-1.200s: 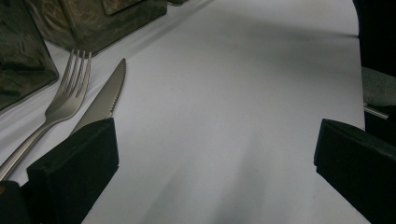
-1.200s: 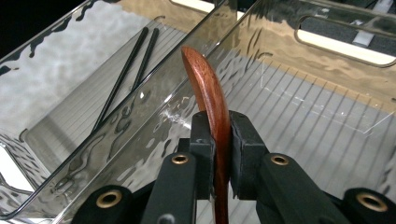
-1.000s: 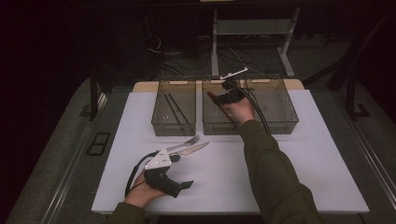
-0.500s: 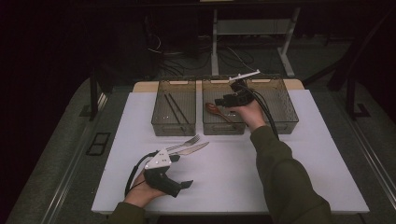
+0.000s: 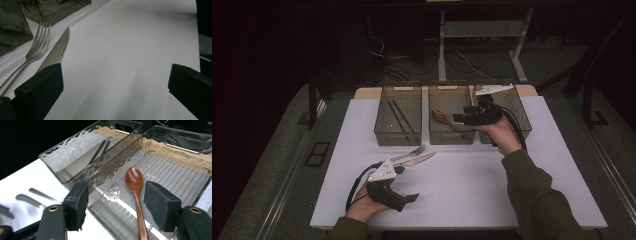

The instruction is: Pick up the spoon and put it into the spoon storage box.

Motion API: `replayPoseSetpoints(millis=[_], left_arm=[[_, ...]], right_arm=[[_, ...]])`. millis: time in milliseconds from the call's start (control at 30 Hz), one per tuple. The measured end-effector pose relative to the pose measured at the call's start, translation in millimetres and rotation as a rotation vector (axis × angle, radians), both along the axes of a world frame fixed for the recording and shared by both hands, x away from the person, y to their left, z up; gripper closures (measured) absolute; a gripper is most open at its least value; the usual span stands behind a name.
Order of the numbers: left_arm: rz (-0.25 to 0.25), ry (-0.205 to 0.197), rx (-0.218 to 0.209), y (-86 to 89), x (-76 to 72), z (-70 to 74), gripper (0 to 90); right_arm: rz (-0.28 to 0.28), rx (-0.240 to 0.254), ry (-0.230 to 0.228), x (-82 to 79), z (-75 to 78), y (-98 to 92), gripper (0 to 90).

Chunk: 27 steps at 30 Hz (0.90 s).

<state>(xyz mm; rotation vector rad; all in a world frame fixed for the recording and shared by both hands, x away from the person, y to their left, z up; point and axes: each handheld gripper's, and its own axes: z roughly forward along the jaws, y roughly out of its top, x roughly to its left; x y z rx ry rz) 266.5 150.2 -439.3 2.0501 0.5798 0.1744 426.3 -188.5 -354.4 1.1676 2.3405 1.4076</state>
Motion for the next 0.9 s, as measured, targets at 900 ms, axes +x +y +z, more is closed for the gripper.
replayPoseSetpoints(millis=[900], left_arm=[[0.011,-0.001,0.021,0.7,0.1,-0.9,0.0]], right_arm=[[0.043,-0.015,-0.084,-91.9,-30.3,-51.6,28.1]])
